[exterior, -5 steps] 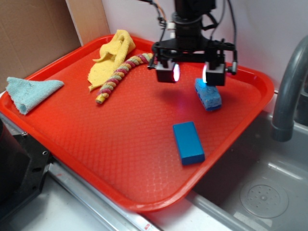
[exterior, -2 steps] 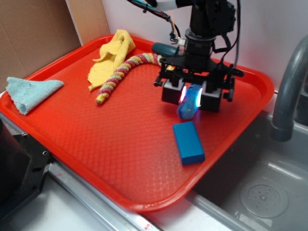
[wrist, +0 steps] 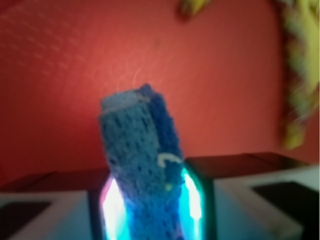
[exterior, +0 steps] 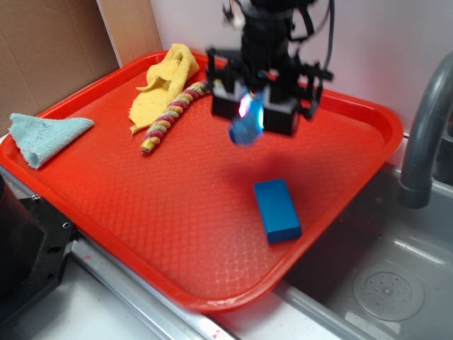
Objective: Grab the blue sponge.
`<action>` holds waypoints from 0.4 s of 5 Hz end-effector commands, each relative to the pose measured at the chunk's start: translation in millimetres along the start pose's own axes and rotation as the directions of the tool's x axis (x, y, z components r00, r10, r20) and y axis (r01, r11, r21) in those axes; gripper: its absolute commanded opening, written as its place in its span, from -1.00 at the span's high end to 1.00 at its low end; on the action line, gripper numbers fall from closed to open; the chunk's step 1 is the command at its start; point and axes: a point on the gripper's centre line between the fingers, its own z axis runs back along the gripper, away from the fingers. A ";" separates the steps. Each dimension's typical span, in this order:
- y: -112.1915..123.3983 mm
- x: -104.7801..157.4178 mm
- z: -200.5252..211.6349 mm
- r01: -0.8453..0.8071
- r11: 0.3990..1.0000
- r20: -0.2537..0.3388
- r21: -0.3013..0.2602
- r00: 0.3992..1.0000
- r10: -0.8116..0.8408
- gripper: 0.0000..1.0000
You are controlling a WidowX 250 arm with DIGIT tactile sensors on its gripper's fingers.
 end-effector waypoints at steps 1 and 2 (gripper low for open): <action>67.2 -19.9 76.7 0.061 0.990 0.221 -0.127 0.975 -0.031 1.00; 86.4 -36.4 85.6 0.019 0.982 0.225 -0.187 0.974 0.024 1.00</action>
